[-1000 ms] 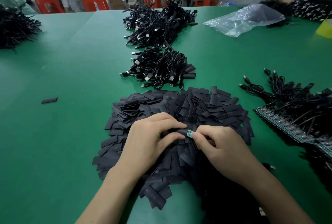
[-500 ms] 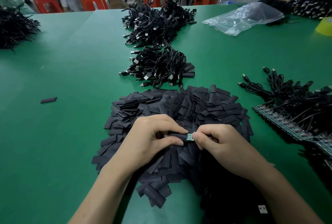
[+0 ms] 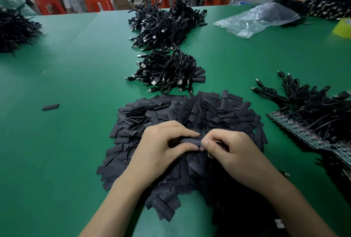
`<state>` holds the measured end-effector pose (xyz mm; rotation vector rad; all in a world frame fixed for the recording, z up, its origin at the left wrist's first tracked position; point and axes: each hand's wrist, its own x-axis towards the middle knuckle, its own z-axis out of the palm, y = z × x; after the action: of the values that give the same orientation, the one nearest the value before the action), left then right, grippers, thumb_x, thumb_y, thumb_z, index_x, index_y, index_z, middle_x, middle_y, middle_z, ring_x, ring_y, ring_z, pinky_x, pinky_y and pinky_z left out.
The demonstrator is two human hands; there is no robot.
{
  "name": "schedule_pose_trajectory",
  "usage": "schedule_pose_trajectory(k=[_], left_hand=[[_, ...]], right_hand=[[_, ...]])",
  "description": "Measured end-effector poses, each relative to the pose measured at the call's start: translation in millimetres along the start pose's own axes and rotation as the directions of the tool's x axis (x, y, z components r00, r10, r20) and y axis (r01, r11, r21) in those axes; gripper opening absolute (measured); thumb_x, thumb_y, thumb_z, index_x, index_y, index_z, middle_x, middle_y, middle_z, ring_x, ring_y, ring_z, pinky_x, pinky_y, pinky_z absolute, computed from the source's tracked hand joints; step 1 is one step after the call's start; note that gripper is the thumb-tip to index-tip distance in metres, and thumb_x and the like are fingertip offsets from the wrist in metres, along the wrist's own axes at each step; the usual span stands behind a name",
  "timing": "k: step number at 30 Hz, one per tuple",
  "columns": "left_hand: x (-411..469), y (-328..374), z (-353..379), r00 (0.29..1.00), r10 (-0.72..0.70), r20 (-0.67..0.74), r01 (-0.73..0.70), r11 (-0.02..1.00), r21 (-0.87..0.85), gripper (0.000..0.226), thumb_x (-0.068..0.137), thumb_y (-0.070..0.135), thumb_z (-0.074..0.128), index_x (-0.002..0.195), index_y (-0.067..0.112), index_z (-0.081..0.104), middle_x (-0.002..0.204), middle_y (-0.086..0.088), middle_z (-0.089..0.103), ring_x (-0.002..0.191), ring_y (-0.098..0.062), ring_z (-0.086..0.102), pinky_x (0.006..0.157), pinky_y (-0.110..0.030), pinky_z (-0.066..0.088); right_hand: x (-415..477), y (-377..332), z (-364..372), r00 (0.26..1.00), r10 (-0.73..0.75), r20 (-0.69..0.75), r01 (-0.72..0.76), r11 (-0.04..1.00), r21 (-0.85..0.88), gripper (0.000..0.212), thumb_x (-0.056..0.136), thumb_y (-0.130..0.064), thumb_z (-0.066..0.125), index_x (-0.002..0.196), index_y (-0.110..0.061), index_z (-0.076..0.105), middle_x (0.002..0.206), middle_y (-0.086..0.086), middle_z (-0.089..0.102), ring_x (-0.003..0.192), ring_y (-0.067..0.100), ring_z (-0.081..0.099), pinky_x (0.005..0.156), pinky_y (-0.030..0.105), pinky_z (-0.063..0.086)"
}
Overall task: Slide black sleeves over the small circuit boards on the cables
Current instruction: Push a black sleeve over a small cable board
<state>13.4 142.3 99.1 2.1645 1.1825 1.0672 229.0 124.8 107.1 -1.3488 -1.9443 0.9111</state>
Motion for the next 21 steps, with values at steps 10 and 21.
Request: schedule_pose_trajectory(k=[10, 21], left_hand=[[0.5, 4.9, 2.1, 0.996, -0.03, -0.087, 0.026, 0.999, -0.046, 0.021, 0.077, 0.022, 0.088, 0.097, 0.017, 0.083, 0.092, 0.011, 0.075, 0.087, -0.006, 0.07, 0.079, -0.018, 0.052], [-0.9, 4.6, 8.4, 0.99, -0.091, -0.112, 0.074, 0.987, -0.144, 0.016, 0.081, 0.024, 0.083, 0.096, 0.02, 0.081, 0.092, 0.012, 0.075, 0.09, -0.007, 0.071, 0.083, -0.018, 0.051]], right_hand=[[0.3, 1.7, -0.2, 0.971, -0.138, -0.193, 0.135, 0.99, -0.025, 0.018, 0.09, -0.011, 0.076, 0.084, -0.025, 0.066, 0.07, -0.01, 0.062, 0.064, 0.01, 0.058, 0.058, 0.012, 0.038], [1.2, 3.7, 1.5, 0.904, -0.351, -0.246, 0.287, 0.922, -0.261, 0.006, 0.092, -0.015, 0.067, 0.087, -0.02, 0.067, 0.074, -0.011, 0.057, 0.067, 0.01, 0.053, 0.063, 0.031, 0.046]])
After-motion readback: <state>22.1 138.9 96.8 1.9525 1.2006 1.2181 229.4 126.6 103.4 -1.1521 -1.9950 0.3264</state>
